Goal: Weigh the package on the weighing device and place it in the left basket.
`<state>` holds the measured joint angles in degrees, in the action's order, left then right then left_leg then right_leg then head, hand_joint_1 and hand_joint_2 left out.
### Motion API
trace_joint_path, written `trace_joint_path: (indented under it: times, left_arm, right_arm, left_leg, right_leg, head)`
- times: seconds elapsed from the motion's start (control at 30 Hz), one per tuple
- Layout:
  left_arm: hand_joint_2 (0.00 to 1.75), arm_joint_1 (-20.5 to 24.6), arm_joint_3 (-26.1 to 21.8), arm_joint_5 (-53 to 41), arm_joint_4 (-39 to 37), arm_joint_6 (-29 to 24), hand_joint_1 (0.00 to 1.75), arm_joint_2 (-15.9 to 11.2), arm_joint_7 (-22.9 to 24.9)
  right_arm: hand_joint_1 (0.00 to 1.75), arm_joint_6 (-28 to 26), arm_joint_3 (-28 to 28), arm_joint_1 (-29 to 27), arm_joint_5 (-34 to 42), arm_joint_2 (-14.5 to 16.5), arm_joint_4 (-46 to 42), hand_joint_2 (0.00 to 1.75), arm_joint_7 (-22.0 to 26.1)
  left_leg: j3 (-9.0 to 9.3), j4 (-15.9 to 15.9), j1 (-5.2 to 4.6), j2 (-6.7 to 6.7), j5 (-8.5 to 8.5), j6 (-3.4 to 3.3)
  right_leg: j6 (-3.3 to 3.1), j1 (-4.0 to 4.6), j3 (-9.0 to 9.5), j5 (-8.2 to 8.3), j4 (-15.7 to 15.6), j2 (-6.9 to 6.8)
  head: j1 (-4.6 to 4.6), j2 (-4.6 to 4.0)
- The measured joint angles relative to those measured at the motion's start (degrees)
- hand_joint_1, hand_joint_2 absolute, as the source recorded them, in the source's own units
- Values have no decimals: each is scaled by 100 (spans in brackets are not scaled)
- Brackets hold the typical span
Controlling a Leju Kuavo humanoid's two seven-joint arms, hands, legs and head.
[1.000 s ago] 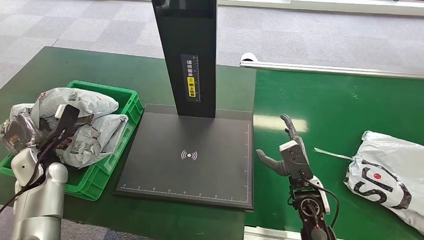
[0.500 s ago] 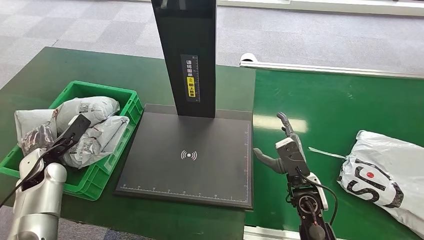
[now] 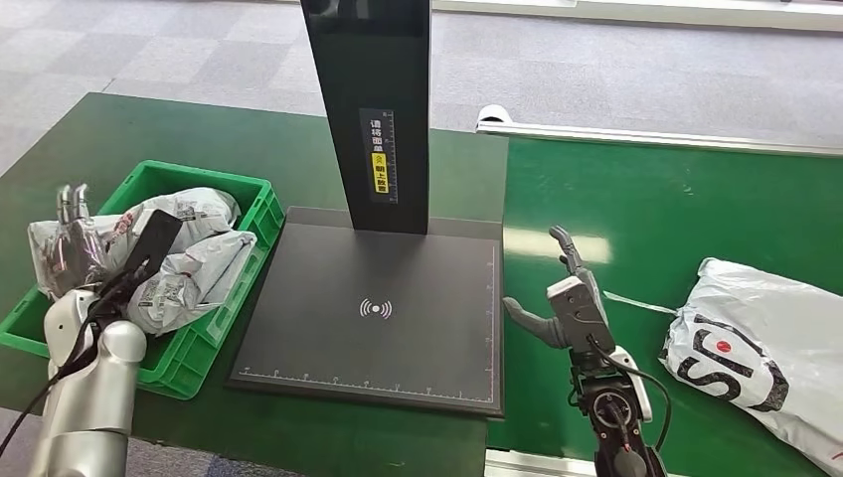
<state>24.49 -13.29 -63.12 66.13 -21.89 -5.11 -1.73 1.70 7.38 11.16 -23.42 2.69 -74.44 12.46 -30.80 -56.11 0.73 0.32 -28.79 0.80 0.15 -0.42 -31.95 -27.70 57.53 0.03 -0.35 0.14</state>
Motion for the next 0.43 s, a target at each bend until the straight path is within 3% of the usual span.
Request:
trace_joint_path:
  times: [0.2,0.43]
  left_arm:
    - [175,-315,416,501,1082,-1552,0,219,-1176]
    - [175,-436,212,437,1927,-1813,0,690,-2497]
  right_arm:
    - [0,-23,5,39,97,-1,25,175,86]
    - [0,-125,70,342,244,-4,287,175,239]
  left_leg:
    - [-2,0,-1,1,-2,-1]
    - [0,0,0,-3,1,0]
  right_leg:
    - [0,-1,-1,0,-1,0]
    - [0,-1,1,1,-1,-2]
  head:
    - [-1,-1]
    - [-1,1]
